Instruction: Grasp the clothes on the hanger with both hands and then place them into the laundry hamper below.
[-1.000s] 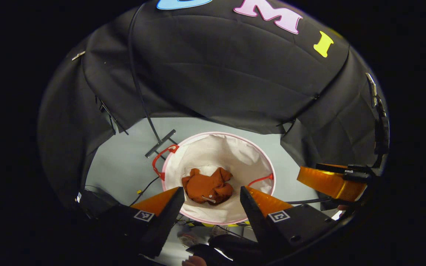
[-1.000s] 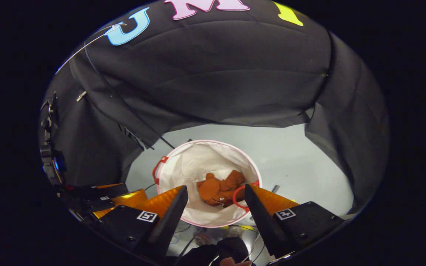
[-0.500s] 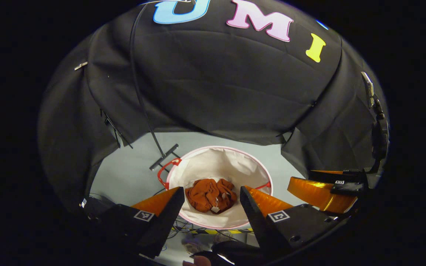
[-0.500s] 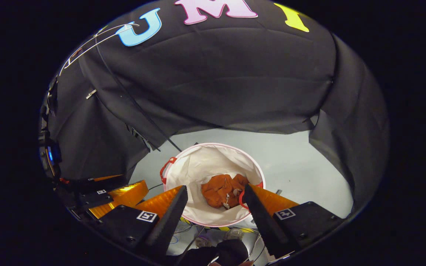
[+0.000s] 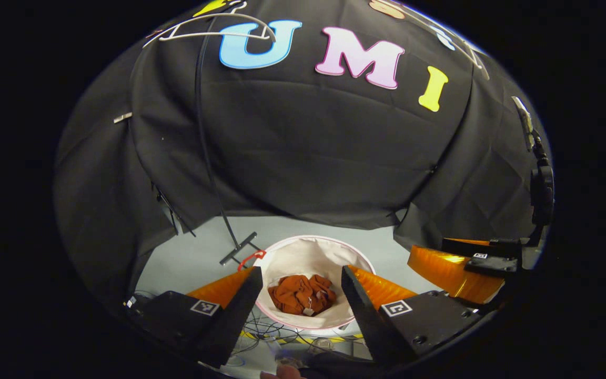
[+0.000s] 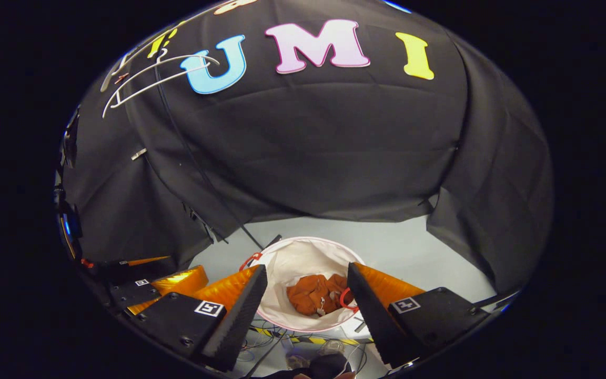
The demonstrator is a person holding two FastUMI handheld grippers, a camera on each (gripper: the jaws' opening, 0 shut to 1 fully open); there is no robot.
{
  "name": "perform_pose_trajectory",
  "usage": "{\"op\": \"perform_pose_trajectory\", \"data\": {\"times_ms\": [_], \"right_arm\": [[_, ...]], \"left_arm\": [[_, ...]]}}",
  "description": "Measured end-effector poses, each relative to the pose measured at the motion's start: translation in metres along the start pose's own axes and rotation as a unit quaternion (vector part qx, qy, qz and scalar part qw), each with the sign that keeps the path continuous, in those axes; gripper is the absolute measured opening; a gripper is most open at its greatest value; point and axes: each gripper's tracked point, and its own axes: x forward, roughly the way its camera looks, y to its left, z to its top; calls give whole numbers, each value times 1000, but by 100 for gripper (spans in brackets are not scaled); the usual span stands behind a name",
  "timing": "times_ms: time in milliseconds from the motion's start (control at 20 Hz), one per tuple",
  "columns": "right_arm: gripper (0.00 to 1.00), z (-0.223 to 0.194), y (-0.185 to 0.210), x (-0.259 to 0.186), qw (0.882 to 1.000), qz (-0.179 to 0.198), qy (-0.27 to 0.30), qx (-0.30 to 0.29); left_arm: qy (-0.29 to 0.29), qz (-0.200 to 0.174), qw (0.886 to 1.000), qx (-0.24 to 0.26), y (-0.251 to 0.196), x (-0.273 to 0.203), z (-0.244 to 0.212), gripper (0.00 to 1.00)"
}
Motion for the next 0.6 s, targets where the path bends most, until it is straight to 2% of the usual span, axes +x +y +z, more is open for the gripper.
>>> {"op": "perform_pose_trajectory", "data": {"times_ms": [50,100,250,600], "right_arm": [[99,9,3,-10,1000,-2,-14,0],[99,19,5,-21,1000,-4,-30,-1],[99,40,15,-57,997,-4,-72,-3],[100,84,26,-143,987,-12,-157,-2]], "left_arm": [[-14,0,1000,5,1,-9,7,92],[-28,-1,1000,9,2,-20,16,96],[-69,-7,998,12,2,-51,38,95],[-135,-19,991,2,12,-134,56,95]]}}
